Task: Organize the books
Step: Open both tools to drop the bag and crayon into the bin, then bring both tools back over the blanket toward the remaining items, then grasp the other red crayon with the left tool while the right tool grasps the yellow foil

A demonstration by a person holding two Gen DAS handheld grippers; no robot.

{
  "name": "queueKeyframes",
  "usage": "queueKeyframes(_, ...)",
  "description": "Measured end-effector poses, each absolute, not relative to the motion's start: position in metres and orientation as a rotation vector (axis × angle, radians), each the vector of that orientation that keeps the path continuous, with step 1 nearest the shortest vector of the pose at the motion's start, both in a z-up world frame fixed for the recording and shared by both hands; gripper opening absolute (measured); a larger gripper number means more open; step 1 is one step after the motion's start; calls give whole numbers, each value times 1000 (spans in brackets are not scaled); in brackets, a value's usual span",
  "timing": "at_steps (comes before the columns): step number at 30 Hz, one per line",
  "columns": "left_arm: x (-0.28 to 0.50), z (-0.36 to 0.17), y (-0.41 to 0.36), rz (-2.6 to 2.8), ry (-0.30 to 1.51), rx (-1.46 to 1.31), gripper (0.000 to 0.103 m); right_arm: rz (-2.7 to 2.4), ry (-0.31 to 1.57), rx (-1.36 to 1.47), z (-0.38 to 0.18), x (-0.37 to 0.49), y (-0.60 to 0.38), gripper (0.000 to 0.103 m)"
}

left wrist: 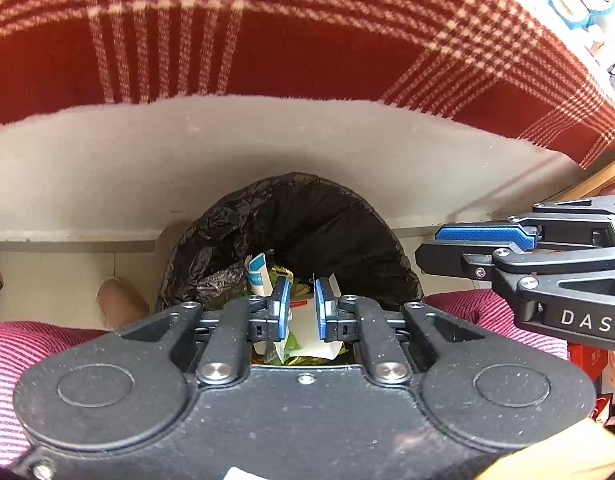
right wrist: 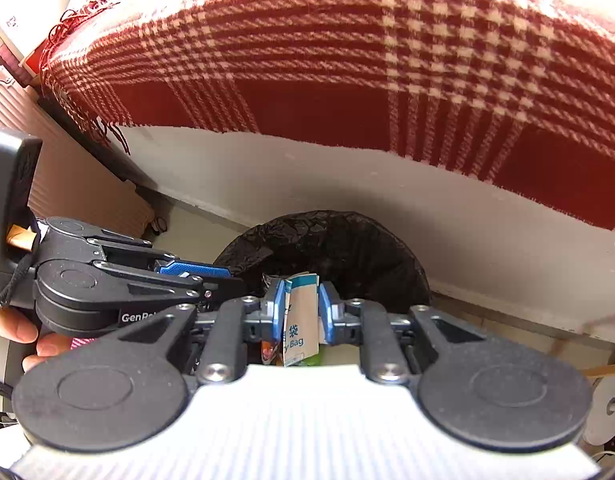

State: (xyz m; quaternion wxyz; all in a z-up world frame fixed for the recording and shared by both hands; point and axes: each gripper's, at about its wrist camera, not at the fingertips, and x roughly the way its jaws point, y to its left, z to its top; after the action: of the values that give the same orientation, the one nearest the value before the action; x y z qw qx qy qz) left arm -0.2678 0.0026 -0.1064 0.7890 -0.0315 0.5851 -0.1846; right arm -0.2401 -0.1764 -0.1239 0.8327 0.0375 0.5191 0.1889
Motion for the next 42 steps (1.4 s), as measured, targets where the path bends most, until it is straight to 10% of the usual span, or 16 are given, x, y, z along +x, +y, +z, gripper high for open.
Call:
queueKeyframes(25, -213, 98, -30, -488, 655, -2, 67, 226, 607, 117, 39, -213, -264, 61)
queueKeyframes(42, -58, 44, -155, -409, 732, -114, 62, -31, 552, 294, 39, -86, -351, 52)
